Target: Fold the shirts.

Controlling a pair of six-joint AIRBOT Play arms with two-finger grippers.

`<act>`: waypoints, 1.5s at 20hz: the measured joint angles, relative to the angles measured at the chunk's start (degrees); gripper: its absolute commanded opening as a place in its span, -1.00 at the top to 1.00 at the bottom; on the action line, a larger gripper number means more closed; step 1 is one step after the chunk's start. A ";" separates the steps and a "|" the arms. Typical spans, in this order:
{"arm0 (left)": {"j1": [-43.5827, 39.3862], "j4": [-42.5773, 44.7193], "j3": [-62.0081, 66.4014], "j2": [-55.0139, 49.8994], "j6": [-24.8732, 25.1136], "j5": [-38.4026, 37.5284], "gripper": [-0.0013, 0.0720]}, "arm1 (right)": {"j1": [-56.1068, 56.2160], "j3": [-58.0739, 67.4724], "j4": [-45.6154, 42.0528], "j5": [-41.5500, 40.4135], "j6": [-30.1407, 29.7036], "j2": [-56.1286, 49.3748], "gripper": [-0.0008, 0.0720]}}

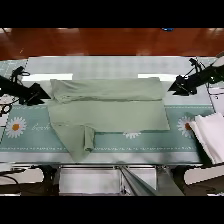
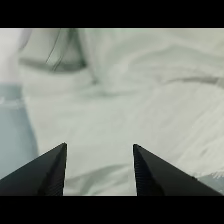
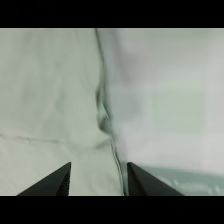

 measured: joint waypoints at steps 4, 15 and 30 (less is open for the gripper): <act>10.40 0.02 -19.45 13.81 2.12 -1.09 -0.42 | -3.56 -21.57 4.24 -6.29 -3.34 15.98 -0.14; 14.19 -10.62 -46.23 26.69 5.05 7.54 -0.42 | -5.09 -52.33 15.10 -15.43 -9.16 43.15 -0.14; -2.32 -11.69 -43.06 19.52 4.11 15.23 0.90 | -18.67 -50.93 5.92 -8.63 -5.84 44.39 -0.14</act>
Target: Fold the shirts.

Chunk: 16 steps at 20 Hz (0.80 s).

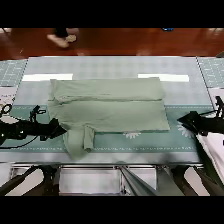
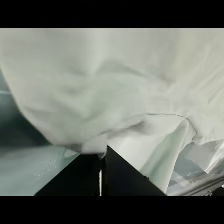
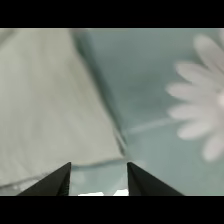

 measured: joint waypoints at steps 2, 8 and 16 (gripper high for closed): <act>-0.17 -0.33 0.59 -0.09 0.15 -0.66 0.90 | -0.83 -1.66 -2.47 0.96 1.42 -0.02 -0.14; -0.28 -0.76 1.14 -0.15 0.17 -0.76 0.90 | 2.38 -3.43 -2.32 -0.55 2.34 -6.75 -0.14; -0.28 -0.79 1.25 -0.15 0.17 0.02 0.90 | 11.52 1.51 9.94 -8.15 -1.88 -20.65 0.90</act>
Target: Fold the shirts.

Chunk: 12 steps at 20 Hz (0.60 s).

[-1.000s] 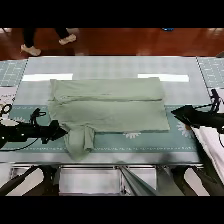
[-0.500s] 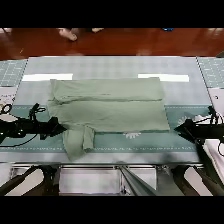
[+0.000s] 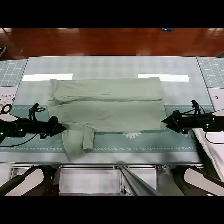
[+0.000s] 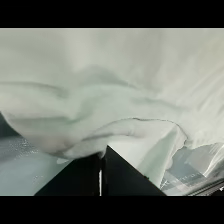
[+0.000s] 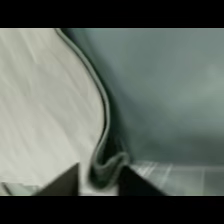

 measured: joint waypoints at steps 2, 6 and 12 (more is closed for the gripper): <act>0.00 0.00 0.59 0.00 0.24 0.09 0.90 | 2.54 1.44 1.33 -0.26 -2.38 -1.53 0.91; 1.22 0.00 5.29 0.00 0.74 -1.46 0.91 | 3.96 5.14 0.13 2.21 -4.68 -1.20 0.91; 0.55 0.00 17.18 -2.62 0.90 -1.86 0.91 | 3.69 15.78 -0.46 2.62 -4.22 -2.14 0.91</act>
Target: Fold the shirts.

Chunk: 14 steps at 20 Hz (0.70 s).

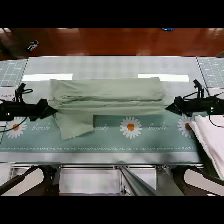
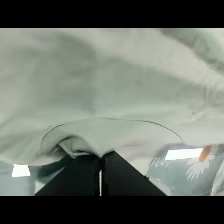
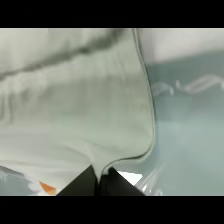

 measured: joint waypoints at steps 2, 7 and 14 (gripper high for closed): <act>-1.51 -0.02 4.57 -2.82 -0.87 1.20 0.91 | 0.81 4.00 1.53 -0.59 0.02 -2.27 0.91; -5.01 -0.02 18.49 -14.01 -4.17 3.19 0.91 | 4.24 14.53 3.26 -3.13 0.92 -10.54 0.91; -7.32 -0.37 35.76 -29.59 -7.98 2.84 0.91 | 5.57 27.04 7.58 -5.86 2.21 -22.36 0.91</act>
